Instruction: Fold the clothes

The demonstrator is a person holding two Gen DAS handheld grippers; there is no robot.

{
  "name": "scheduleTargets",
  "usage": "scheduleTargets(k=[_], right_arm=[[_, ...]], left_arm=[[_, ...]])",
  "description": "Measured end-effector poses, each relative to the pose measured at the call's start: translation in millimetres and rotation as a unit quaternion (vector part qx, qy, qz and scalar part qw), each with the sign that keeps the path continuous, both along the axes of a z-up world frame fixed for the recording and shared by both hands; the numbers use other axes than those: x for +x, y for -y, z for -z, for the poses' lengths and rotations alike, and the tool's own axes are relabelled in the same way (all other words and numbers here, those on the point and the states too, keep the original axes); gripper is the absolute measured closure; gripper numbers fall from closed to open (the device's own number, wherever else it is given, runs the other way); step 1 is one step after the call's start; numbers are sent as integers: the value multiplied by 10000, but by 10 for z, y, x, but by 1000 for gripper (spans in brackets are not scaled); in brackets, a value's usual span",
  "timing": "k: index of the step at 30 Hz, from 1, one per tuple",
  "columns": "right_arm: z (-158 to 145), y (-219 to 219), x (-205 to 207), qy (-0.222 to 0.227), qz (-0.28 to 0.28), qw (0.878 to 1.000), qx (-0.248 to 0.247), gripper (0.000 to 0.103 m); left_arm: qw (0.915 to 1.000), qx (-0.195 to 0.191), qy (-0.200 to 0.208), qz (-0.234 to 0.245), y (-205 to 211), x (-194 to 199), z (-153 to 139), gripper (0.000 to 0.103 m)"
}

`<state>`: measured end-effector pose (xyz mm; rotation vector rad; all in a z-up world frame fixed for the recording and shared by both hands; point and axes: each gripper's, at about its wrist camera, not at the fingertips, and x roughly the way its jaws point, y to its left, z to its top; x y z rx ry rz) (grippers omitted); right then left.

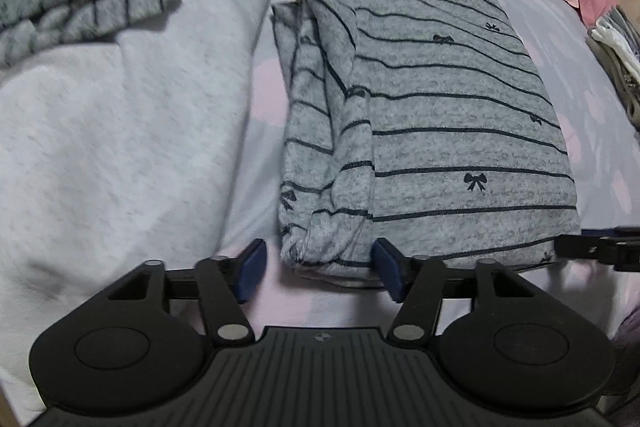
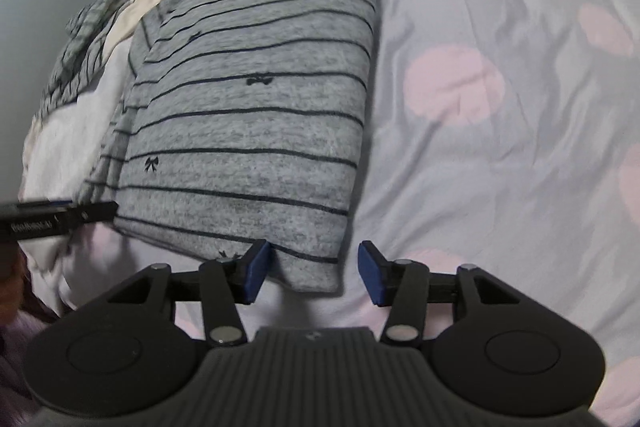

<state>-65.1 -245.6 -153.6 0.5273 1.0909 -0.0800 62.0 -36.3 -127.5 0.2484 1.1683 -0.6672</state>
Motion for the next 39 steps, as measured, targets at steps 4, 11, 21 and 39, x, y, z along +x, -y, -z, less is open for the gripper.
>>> scheduleTargets(k=[4, 11, 21, 39], right_arm=[[68, -62, 11, 129, 79, 9999, -22, 53], [-66, -38, -13, 334, 93, 9993, 111, 89], [-612, 148, -67, 246, 58, 9996, 155, 90], [-295, -165, 133, -532, -491, 9969, -301, 78]], left_arm=[[9999, -70, -111, 16, 38, 5, 53, 57], [9997, -134, -159, 118, 75, -19, 76, 88], [9965, -304, -559, 551, 14, -291, -275, 89], [9885, 375, -989, 1085, 85, -471, -121, 68]])
